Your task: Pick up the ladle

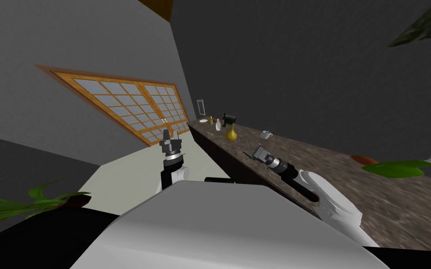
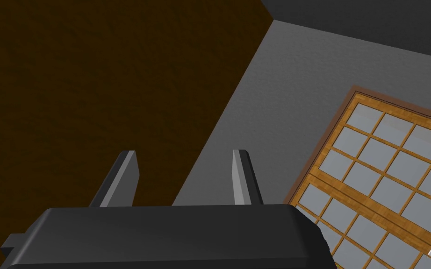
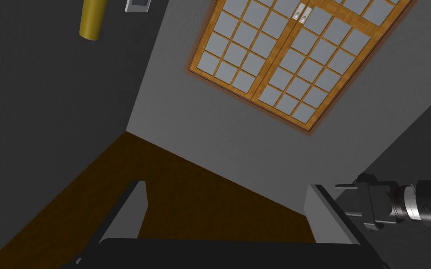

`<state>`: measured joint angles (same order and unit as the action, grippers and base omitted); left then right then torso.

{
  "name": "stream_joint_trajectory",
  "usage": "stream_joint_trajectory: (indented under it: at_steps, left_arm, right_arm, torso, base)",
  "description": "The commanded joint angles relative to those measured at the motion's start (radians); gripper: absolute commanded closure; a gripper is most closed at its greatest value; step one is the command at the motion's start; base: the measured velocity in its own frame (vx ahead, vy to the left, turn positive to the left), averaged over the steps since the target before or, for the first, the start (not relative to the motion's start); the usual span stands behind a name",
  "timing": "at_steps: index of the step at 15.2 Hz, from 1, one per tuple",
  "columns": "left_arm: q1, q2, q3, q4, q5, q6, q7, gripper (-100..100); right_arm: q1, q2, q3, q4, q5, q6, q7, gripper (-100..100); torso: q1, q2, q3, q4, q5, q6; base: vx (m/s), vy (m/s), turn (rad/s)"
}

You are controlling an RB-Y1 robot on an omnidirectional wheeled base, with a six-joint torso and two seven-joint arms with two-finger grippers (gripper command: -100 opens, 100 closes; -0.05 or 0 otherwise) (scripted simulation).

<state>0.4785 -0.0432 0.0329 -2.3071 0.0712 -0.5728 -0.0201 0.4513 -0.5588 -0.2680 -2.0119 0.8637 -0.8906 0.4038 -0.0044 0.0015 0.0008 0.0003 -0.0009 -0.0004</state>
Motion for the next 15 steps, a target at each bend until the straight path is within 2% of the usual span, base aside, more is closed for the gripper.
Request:
stream_joint_trajectory:
  at_steps: [1, 3, 4, 6, 7, 9, 10, 13, 14, 15]
  left_arm:
    - [0.000, 0.000, 0.000, 0.000, 0.000, 0.000, 0.000, 0]
    - [0.000, 0.000, 0.000, 0.000, 0.000, 0.000, 0.000, 0]
    - [0.000, 0.000, 0.000, 0.000, 0.000, 0.000, 0.000, 0]
    - [0.000, 0.000, 0.000, 0.000, 0.000, 0.000, 0.000, 0]
    - [0.000, 0.000, 0.000, 0.000, 0.000, 0.000, 0.000, 0]
    - [0.000, 0.000, 0.000, 0.000, 0.000, 0.000, 0.000, 0]
    - [0.000, 0.000, 0.000, 0.000, 0.000, 0.000, 0.000, 0]
    - [0.000, 0.000, 0.000, 0.000, 0.000, 0.000, 0.000, 0]
    - [0.000, 0.000, 0.000, 0.000, 0.000, 0.000, 0.000, 0]
    - [0.000, 0.000, 0.000, 0.000, 0.000, 0.000, 0.000, 0]
  right_arm:
    - [-0.005, -0.019, -0.018, 0.021, 0.050, -0.034, 0.017, -100]
    - [-0.005, -0.019, -0.018, 0.021, 0.075, -0.034, 0.017, -100]
    - [-0.011, -0.043, -0.038, 0.047, 0.111, -0.075, 0.038, -100]
    - [-0.011, -0.043, -0.038, 0.047, 0.149, -0.075, 0.038, -100]
    - [-0.018, -0.066, -0.058, 0.073, 0.175, -0.116, 0.059, -100]
    - [-0.018, -0.066, -0.058, 0.073, 0.222, -0.116, 0.059, -100]
    - [-0.024, -0.088, -0.078, 0.099, 0.246, -0.156, 0.081, -100]
    - [-0.024, -0.088, -0.078, 0.099, 0.296, -0.156, 0.081, -100]
    - [-0.031, -0.109, -0.097, 0.125, 0.332, -0.197, 0.102, -100]
    - [-0.031, -0.109, -0.097, 0.125, 0.353, -0.197, 0.102, -100]
  torso:
    - [0.000, 0.000, 0.000, 0.000, 0.000, 0.000]
    - [0.000, 0.000, 0.000, 0.000, 0.000, 0.000]
    - [0.001, -0.001, 0.000, 0.000, 0.000, 0.001]
    - [0.000, -0.001, 0.000, 0.000, 0.000, 0.000]
    - [0.000, -0.001, 0.000, 0.000, 0.000, 0.000]
    - [0.000, -0.001, 0.000, 0.000, 0.000, 0.000]
    - [0.000, 0.000, 0.000, 0.000, 0.000, 0.000]
    - [0.000, 0.000, 0.000, 0.000, 0.000, 0.001]
    - [0.001, -0.001, 0.000, 0.000, 0.000, 0.001]
    - [0.001, -0.001, -0.001, 0.000, 0.000, 0.000]
  base:
    - [-0.049, -0.054, 0.170]
    - [-0.026, -0.034, 0.040]
    - [-0.031, -0.033, 0.150]
    - [-0.030, -0.042, 0.129]
    - [-0.031, -0.042, 0.160]
    - [-0.038, -0.039, 0.130]
    - [-0.045, -0.040, 0.189]
    - [-0.034, -0.037, 0.076]
    - [-0.027, -0.024, 0.168]
    - [-0.033, -0.038, 0.198]
